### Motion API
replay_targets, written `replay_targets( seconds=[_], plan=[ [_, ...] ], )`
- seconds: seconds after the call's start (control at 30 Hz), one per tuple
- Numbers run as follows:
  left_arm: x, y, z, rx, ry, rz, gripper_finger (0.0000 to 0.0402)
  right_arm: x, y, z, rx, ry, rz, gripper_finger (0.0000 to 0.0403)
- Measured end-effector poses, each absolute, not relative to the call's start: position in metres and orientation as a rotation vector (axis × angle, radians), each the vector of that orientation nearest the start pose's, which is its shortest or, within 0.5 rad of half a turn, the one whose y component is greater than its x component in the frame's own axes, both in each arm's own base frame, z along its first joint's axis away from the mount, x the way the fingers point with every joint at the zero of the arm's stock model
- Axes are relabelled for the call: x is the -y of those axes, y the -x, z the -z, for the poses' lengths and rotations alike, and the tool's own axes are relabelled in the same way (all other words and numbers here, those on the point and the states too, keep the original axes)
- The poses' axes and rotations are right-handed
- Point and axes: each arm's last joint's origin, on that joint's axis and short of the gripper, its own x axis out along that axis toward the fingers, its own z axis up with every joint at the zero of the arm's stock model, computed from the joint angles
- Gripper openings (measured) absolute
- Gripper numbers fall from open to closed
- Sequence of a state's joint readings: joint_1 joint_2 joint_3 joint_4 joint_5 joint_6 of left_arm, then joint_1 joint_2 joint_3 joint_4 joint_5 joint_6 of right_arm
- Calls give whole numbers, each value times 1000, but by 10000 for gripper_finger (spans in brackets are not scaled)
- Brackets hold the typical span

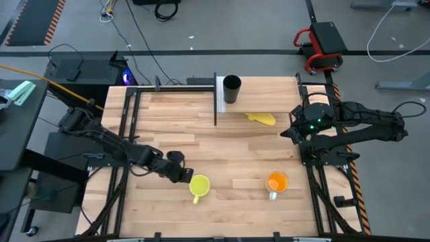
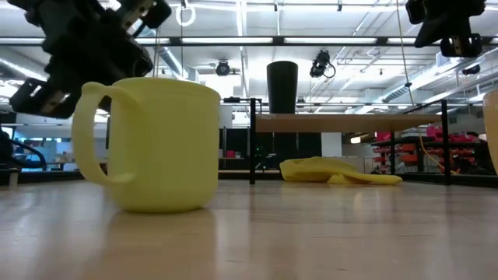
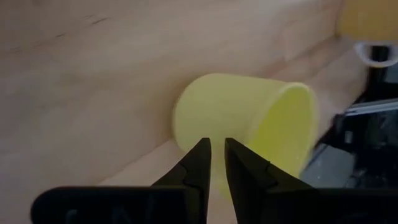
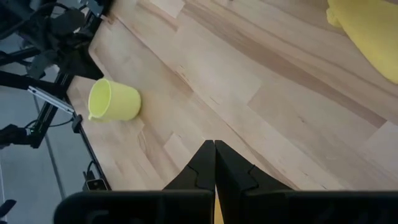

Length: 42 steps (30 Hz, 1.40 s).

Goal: Stack small to large cups/mugs on shelf
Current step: Move the yellow mug to the center of the table

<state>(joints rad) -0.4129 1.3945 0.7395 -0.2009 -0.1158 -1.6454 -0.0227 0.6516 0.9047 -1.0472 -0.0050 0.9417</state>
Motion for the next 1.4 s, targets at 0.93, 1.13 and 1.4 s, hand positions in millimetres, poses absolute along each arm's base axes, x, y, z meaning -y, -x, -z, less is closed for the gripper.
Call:
replay_targets(
  seconds=[0.93,1.13,1.4],
  plan=[
    [85,-290,-169,-754,1266,-254,49,-7,-94,-309,-885,-984,347,9],
    [84,-272,-179,-835,1234,-306,44,-21,-87,-314,-945,-1050,334,8],
    [111,-244,-188,-959,1266,-326,42,-62,-100,-303,-1151,-994,329,9]
  ],
)
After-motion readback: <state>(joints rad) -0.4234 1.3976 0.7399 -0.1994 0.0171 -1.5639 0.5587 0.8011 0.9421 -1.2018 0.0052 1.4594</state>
